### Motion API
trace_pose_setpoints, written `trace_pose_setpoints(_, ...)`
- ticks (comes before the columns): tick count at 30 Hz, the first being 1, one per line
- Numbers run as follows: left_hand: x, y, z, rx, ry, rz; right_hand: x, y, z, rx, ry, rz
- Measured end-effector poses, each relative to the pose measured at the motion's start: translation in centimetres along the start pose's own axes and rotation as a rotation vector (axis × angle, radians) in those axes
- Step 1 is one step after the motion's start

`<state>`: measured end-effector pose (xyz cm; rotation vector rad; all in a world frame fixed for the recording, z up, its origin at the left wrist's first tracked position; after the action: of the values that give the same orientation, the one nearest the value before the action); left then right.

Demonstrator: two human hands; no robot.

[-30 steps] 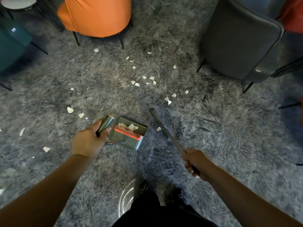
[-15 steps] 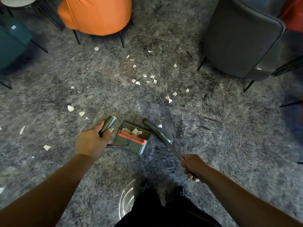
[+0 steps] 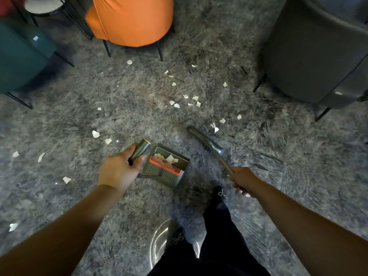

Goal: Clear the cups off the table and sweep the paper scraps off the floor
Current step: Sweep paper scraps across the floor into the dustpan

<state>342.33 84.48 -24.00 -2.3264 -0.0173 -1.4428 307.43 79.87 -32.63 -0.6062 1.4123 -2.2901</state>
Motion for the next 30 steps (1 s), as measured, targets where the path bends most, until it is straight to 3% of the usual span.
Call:
trace_pose_setpoints(7,0.1,5.0,-5.5,-0.046,0.017,-0.169,8.3,4.1,5.5,0.015,-0.037,0.003)
trace_pose_setpoints(15,0.4,11.5,-11.9,0.033,-0.061,-0.159,15.8,6.4,11.9,0.028,-0.033,0.010)
trace_pose_setpoints(20,1.2,14.4,-15.1,0.064,-0.093,-0.136,18.8,3.8,12.3,0.034,0.158,0.046)
trace_pose_setpoints(30,1.4,20.6,-18.5,-0.099,-0.017,-0.141,23.5,4.1,11.7,0.038,0.401,-0.018)
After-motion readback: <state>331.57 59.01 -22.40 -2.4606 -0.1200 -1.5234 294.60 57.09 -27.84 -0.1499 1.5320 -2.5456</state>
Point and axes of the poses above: each hand's wrist, its own y-axis towards the middle knuckle, its own x-axis out of the back of the hand, z = x × y, the point moved 1 cm from there along y, towards the middle knuckle, and after that the axes turned 10 degrees about z, right-handed, at the moved point
